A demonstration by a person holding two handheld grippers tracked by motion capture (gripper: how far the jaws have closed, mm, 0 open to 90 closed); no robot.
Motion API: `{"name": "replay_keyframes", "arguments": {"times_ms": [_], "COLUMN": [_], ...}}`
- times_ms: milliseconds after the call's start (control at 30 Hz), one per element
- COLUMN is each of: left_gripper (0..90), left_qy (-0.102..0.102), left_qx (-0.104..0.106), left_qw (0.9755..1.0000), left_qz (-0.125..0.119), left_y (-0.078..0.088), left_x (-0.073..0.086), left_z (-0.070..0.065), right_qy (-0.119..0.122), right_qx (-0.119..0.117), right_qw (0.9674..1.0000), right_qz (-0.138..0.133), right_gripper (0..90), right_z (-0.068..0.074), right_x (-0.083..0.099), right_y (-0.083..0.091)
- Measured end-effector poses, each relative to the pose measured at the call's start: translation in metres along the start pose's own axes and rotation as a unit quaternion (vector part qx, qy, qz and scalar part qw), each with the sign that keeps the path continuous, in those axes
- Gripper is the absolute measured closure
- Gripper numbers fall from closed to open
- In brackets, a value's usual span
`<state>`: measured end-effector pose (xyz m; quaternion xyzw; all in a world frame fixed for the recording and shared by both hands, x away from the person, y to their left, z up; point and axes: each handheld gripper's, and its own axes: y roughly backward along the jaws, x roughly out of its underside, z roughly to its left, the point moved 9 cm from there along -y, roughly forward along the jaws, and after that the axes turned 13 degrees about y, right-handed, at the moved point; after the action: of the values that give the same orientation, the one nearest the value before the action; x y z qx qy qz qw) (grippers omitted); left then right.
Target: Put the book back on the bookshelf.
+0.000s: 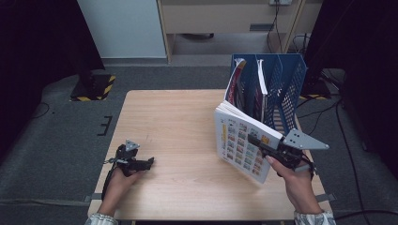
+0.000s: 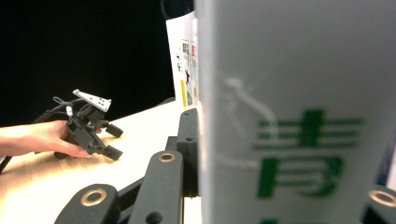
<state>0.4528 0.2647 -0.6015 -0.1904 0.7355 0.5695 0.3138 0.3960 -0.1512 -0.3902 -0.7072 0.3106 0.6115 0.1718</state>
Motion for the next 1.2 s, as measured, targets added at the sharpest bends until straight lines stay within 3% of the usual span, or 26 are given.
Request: {"name": "replay_keyframes", "arguments": {"times_ms": [1200], "left_gripper": [0.0], "left_qy": [0.000], "left_qx": [0.000], "left_qw": [1.0000], "left_qz": [0.000], "left_y": [0.000], "left_x": [0.000], "left_z": [0.000], "right_qy": [-0.016], "right_qx": [0.057], "right_qw": [0.9982], "right_qz": [0.004], "right_gripper": [73.9], "right_z": [-0.034], "right_x": [0.005], "right_y": [0.057]}}
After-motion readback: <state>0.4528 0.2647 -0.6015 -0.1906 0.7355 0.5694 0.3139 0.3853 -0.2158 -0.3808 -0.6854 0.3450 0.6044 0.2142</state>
